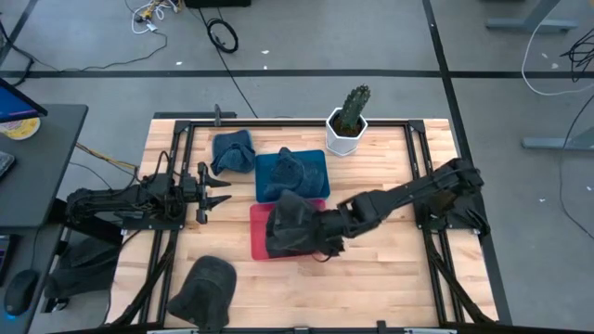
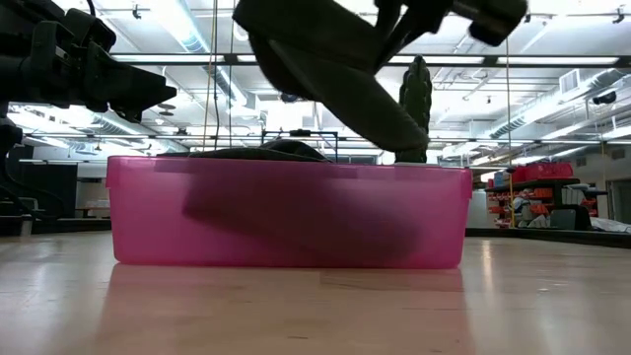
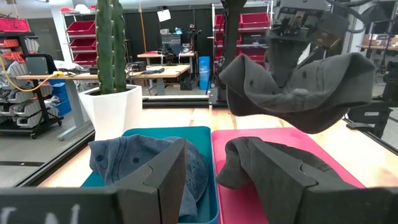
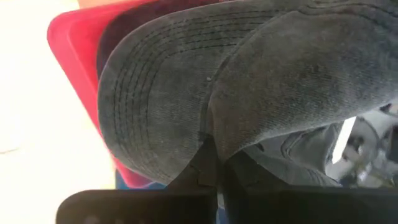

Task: Pick & Place hat
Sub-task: Put the right black cap into the pink bin

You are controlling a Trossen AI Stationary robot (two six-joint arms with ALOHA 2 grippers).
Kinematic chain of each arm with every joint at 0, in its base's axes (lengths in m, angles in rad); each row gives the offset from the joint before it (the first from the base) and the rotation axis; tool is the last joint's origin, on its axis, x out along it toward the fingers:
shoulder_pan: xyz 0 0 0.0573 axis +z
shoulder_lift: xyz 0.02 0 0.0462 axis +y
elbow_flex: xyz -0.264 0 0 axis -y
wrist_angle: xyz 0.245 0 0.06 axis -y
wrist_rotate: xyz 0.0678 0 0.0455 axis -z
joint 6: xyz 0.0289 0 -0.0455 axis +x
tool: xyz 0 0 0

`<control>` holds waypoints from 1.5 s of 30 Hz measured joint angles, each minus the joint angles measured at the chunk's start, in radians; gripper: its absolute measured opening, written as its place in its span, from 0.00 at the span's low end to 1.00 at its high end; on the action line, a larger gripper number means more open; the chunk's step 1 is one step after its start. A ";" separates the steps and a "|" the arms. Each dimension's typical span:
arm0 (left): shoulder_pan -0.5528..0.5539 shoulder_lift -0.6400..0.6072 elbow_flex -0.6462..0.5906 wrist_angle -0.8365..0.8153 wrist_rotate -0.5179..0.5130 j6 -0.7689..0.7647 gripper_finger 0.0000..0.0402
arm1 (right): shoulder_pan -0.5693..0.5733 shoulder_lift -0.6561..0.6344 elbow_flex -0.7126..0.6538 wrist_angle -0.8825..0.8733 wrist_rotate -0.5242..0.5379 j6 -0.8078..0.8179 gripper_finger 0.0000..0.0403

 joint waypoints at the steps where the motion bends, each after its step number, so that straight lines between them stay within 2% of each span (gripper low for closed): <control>1: 0.000 0.000 0.000 0.000 0.000 0.000 0.45 | -0.013 0.000 0.000 0.008 -0.033 -0.022 0.00; 11: 0.000 0.000 0.000 0.000 0.000 0.000 0.45 | -0.107 0.033 0.000 0.021 -0.179 -0.179 0.00; 21: 0.000 0.000 0.000 0.001 0.000 0.000 0.45 | -0.145 0.228 -0.001 0.064 -0.191 -0.256 0.00; 27: 0.000 0.000 0.000 0.001 0.000 0.000 0.45 | -0.159 0.328 0.005 0.124 -0.266 -0.254 0.00; 32: 0.000 0.000 0.000 0.000 0.000 0.000 0.45 | -0.158 0.337 0.004 0.137 -0.266 -0.248 0.00; 36: 0.000 0.000 0.000 0.000 0.000 0.000 0.45 | -0.158 0.325 0.001 0.148 -0.267 -0.180 0.02; 45: 0.000 0.000 0.000 0.000 0.000 0.000 0.45 | -0.155 0.270 -0.005 0.129 -0.276 -0.076 0.14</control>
